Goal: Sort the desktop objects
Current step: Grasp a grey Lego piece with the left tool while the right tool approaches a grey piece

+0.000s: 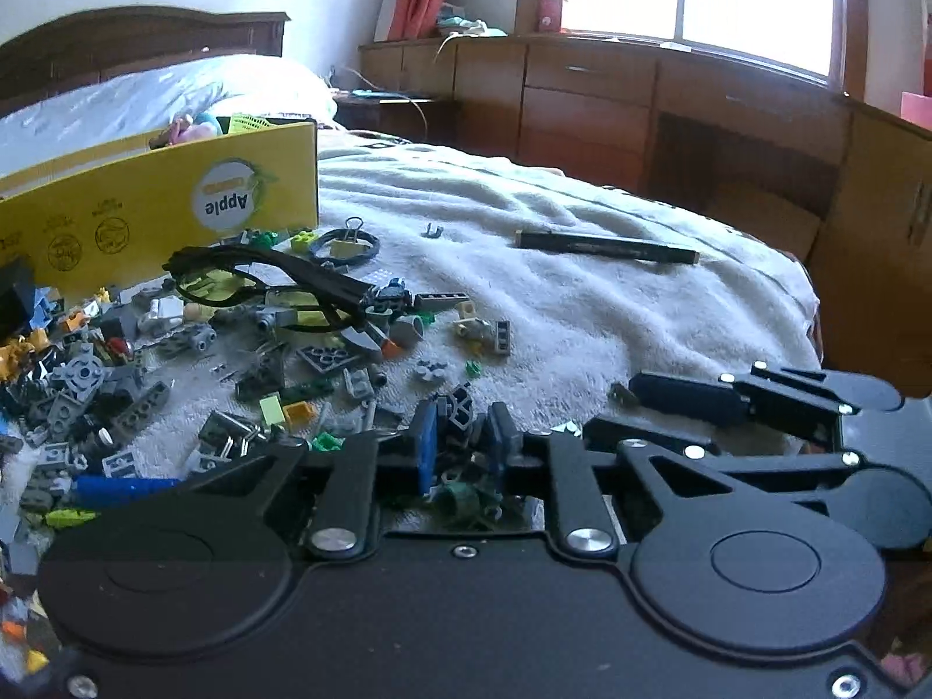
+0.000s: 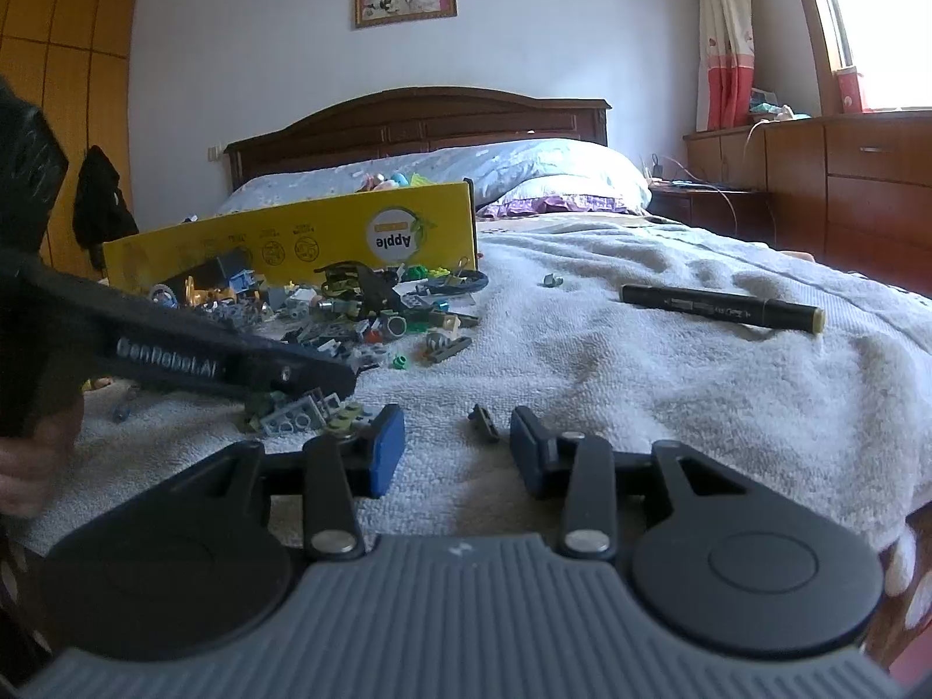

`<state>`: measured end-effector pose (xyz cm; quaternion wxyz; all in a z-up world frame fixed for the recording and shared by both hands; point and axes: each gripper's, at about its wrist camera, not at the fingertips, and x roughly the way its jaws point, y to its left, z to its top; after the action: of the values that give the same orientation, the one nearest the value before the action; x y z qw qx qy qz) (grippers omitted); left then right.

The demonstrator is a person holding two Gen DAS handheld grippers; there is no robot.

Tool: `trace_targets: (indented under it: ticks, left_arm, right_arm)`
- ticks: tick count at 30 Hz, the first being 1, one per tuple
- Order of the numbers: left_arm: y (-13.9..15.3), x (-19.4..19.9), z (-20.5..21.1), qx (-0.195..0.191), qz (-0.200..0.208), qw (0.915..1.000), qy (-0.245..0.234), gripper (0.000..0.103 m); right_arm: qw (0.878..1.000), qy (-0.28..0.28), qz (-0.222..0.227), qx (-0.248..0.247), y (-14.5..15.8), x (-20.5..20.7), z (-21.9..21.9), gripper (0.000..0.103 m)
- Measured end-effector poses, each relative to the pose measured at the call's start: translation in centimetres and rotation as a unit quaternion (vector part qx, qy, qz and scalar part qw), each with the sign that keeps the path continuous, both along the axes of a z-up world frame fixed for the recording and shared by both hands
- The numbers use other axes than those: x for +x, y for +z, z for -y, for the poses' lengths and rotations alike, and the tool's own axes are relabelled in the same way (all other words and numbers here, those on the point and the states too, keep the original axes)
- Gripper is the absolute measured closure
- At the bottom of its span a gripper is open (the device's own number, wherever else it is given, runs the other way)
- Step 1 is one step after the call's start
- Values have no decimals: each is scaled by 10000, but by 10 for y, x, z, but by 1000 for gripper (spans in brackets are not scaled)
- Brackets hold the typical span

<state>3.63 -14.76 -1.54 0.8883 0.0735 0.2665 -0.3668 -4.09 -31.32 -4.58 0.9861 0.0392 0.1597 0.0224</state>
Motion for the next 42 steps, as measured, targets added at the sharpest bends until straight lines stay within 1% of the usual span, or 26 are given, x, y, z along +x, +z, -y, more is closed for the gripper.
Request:
trace_targets:
  ticks: [1, 3, 4, 5, 6, 7, 8, 10, 12, 13, 15, 17, 20, 21, 22, 23, 24, 25, 26, 27, 29, 34, 37, 38, 39, 42]
  left_arm:
    - [-1, 0, 0, -16, -9, 10000, -23, 82]
    - [-3, -1, -1, -44, -69, 9999, -62, 74]
    - [-4, -1, -1, -59, -74, 9999, -53, 73]
    - [-5, -2, -2, -61, -61, 10000, -18, 65]
    - [-6, -4, -3, -34, -51, 10000, 71, 53]
    - [-9, -3, -5, -8, -94, 9998, 158, 51]
    - [-11, -2, -7, -78, -142, 9997, 186, 51]
    - [-11, -2, -8, -127, -126, 9995, 254, 51]
    - [-10, -6, -7, -83, -20, 9994, 344, 54]
    - [-10, -8, -7, -93, 29, 9993, 369, 54]
    - [-9, -10, -11, -180, 23, 9990, 408, 61]
    - [-7, -9, -16, -294, -68, 9985, 458, 64]
    - [-5, -6, -18, -385, -133, 9981, 462, 66]
    - [-4, -5, -19, -423, -119, 9980, 455, 66]
    - [-3, -5, -18, -460, -84, 9979, 453, 66]
    - [-1, -4, -17, -476, -47, 9979, 444, 66]
    - [0, -4, -16, -486, -8, 9980, 405, 66]
    - [1, -4, -14, -479, 54, 9982, 351, 66]
    - [2, -5, -12, -452, 125, 9985, 299, 66]
    - [2, -5, -9, -409, 201, 9987, 234, 66]
    - [2, -5, -3, -325, 282, 9990, 140, 73]
    - [-3, 1, 5, -234, 164, 9996, 87, 74]
    - [-5, 3, 5, -245, 139, 9996, 102, 74]
    - [-6, 3, 4, -252, 141, 9995, 109, 78]
    - [-6, 3, 4, -256, 144, 9995, 131, 84]
    - [-7, 4, 0, -338, 91, 9993, 164, 87]
  right_arm:
    - [10000, -2, 7, -1, 0, 0, 0, 46]
    - [10000, 4, 16, -13, 0, -1, -1, 45]
    - [10000, 0, 22, -25, -1, -1, -1, 45]
    - [10000, -2, 30, -29, -1, -2, -2, 44]
    - [10000, -7, 40, -27, -2, -2, -1, 44]
    - [10000, -17, 54, -17, -2, -3, -1, 44]
    - [10000, -22, 69, -2, -3, -3, -1, 42]
    - [9999, 28, 98, 62, -2, -5, 0, 38]
    - [9997, 70, 107, 185, 0, -8, 2, 29]
    - [9996, 102, 121, 228, 2, -10, 3, 28]
    - [9997, 126, 163, 158, 5, -14, 1, 27]
    - [9997, 145, 185, 44, 7, -16, 0, 27]
    - [9996, 126, 175, 154, 5, -17, 3, 27]
    - [9995, 127, 151, 245, 4, -16, 5, 30]
    - [9993, 95, 134, 326, 4, -15, 6, 30]
    - [9992, 52, 134, 363, 4, -14, 7, 37]
    - [9992, 15, 136, 387, 4, -14, 7, 49]
    - [9991, -25, 127, 393, 5, -14, 8, 53]
    - [9992, -80, 117, 371, 5, -13, 8, 62]
    - [9994, -130, 88, 311, 5, -13, 8, 68]
    - [9997, -158, 71, 175, 5, -12, 7, 74]
    - [9998, -133, 80, 147, 3, -11, 8, 74]
    - [9998, -121, 88, 106, 2, -10, 7, 74]
    - [9998, -115, 93, 97, 2, -9, 7, 73]
    - [9998, -113, 98, 92, 2, -8, 7, 73]
    - [9998, -112, 109, 110, 1, -6, 6, 72]
